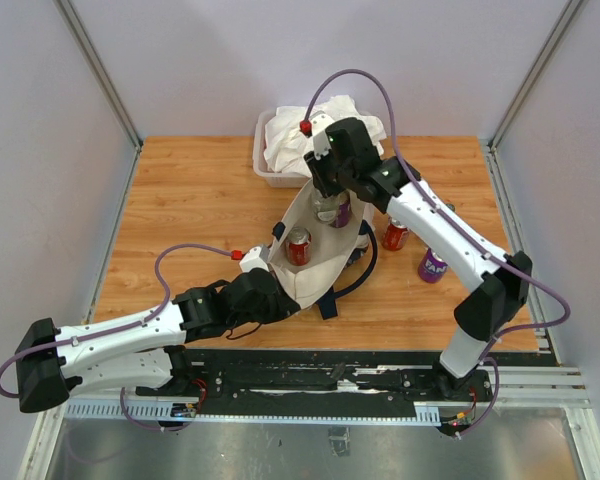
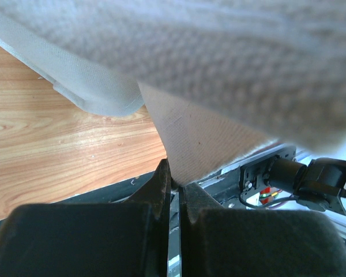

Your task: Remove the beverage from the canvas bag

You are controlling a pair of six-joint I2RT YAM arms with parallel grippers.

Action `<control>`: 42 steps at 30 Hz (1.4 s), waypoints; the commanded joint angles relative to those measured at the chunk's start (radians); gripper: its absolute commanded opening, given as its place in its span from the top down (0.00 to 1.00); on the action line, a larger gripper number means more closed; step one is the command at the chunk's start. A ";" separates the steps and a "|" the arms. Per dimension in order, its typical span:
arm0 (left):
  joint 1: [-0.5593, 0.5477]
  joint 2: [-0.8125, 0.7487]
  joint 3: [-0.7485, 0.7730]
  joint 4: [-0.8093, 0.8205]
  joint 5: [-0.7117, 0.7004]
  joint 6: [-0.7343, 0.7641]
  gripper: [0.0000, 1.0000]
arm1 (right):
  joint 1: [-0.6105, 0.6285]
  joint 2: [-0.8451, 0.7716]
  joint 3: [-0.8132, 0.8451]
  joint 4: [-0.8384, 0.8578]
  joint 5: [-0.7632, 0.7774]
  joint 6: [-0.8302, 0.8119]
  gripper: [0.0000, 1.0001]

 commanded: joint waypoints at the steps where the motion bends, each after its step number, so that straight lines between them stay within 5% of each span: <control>1: -0.003 -0.005 0.000 -0.034 -0.001 0.010 0.99 | 0.053 -0.163 0.130 -0.003 0.068 -0.059 0.99; 11: -0.004 -0.009 0.001 -0.040 -0.004 0.014 1.00 | 0.067 -0.469 0.086 -0.128 0.290 -0.066 0.99; 19: -0.003 -0.028 -0.012 -0.041 -0.015 0.010 1.00 | 0.064 -0.710 -0.193 -0.168 0.485 -0.007 0.99; 33: -0.002 -0.047 -0.026 -0.051 -0.015 -0.006 0.99 | 0.025 -0.837 -0.674 0.000 0.410 0.144 0.99; 42: -0.003 -0.041 -0.027 -0.048 -0.012 -0.005 0.99 | -0.149 -0.823 -0.870 0.185 0.236 0.187 0.99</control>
